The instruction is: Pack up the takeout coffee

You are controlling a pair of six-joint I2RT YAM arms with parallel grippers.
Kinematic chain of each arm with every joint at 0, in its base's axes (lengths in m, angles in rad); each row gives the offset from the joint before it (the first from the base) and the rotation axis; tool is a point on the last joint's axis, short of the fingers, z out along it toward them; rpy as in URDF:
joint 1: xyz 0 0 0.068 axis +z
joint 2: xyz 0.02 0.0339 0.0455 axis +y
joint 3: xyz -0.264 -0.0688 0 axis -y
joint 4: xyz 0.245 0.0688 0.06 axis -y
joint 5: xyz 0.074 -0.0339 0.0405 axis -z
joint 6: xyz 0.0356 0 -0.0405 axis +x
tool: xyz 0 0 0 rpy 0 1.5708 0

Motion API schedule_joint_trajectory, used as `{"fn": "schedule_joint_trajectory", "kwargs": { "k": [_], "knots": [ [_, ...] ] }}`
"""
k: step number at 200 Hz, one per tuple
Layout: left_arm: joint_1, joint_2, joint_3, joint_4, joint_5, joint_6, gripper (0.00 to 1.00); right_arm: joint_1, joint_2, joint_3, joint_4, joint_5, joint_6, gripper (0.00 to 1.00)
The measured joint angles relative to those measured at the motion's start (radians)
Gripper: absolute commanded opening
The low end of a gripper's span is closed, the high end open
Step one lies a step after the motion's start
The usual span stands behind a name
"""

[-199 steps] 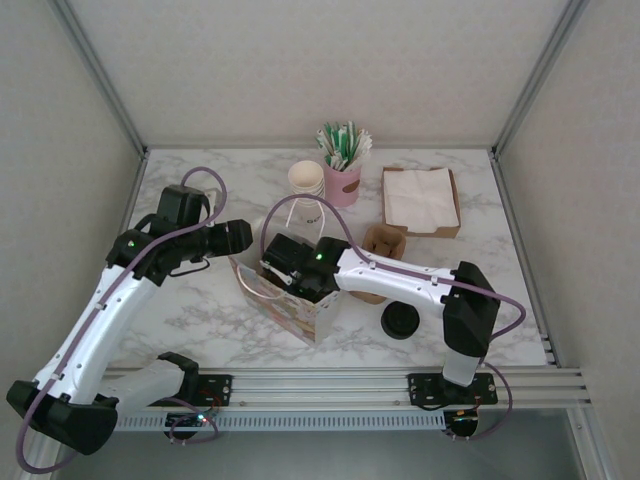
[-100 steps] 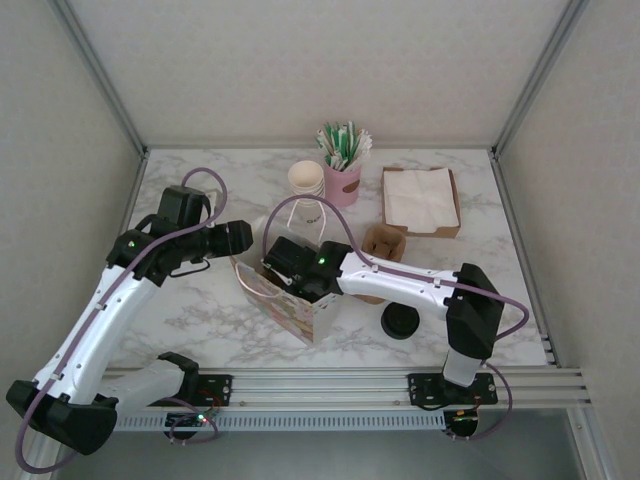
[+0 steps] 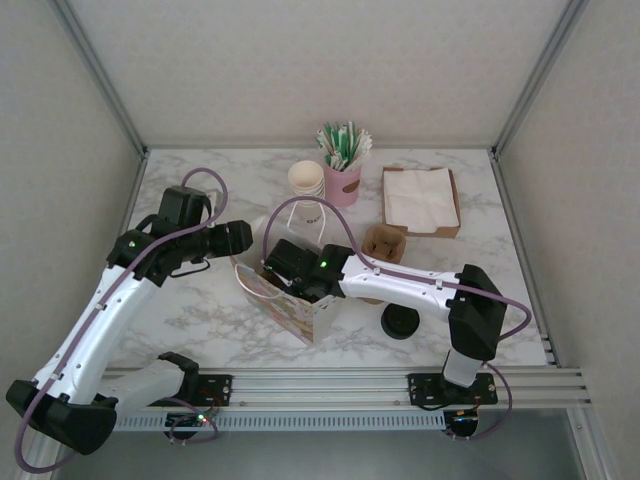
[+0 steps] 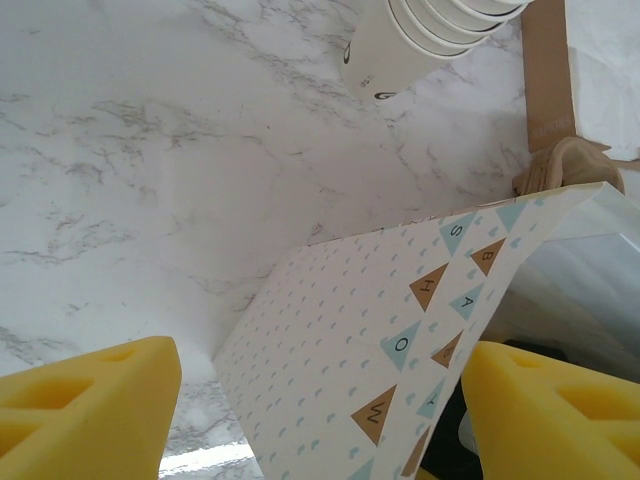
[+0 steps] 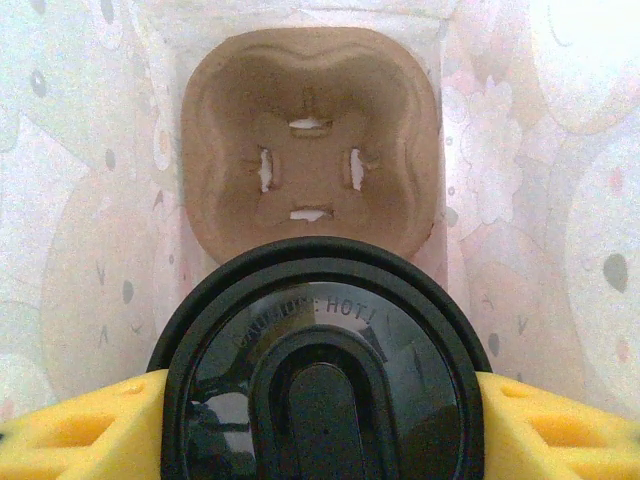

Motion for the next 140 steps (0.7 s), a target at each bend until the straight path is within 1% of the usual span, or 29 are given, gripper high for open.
{"fn": "schedule_joint_trajectory", "kwargs": {
  "k": [79,140],
  "knots": [
    [-0.006,0.005,0.006,-0.013,-0.026,0.000,0.74,0.000,-0.004,0.001,-0.005,0.002,-0.003,0.59],
    [-0.011,0.005,0.006,-0.024,-0.048,0.000,0.74,0.003,0.002,-0.016,0.011,0.012,-0.007,0.55]
  ]
}}
